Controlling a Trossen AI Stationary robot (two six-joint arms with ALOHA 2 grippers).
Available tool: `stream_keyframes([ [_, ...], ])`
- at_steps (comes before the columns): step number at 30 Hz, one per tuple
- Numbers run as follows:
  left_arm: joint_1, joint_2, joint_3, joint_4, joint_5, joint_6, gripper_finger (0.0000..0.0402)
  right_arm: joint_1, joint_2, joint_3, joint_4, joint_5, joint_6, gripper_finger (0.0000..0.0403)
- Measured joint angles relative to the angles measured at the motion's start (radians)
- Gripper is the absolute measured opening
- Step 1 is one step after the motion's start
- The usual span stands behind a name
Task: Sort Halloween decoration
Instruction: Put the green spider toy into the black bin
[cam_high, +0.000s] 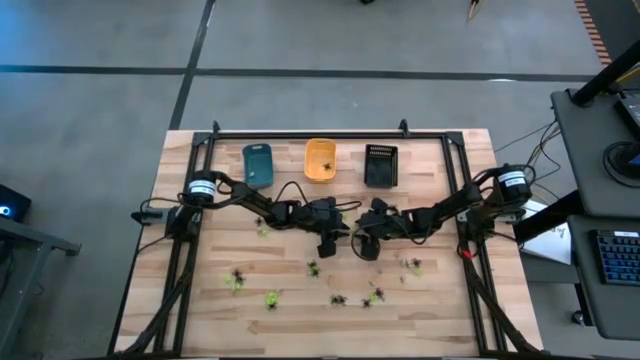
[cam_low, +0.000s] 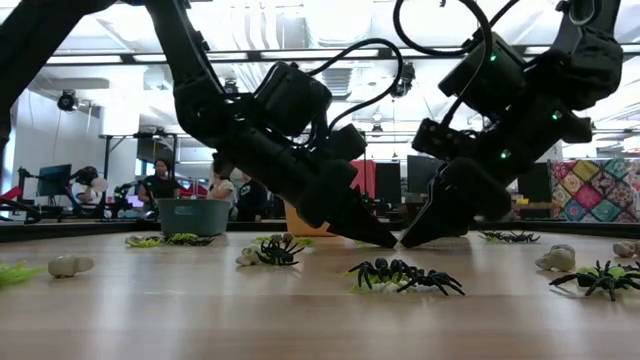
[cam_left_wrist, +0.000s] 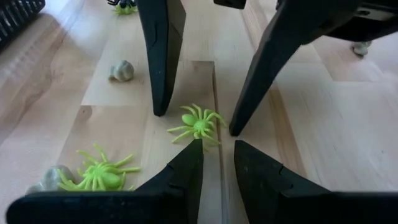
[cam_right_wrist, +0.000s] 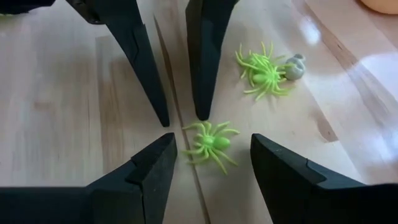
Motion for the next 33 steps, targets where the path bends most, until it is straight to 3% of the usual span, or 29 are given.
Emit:
stream_keyframes([
  [8, 0.000, -0.005, 0.000, -0.007, 0.020, -0.009, 0.0077, -0.001, 0.035, 0.000, 0.017, 0.000, 0.000, 0.0196],
  [21, -0.007, -0.080, -0.007, -0.133, 0.034, -0.013, 0.0078, 0.000, 0.029, 0.000, 0.009, -0.005, -0.004, 0.0089],
  [33, -0.008, -0.212, -0.021, -0.247, 0.033, 0.002, 0.0078, -0.001, 0.004, -0.004, 0.043, 0.000, -0.043, 0.0063],
])
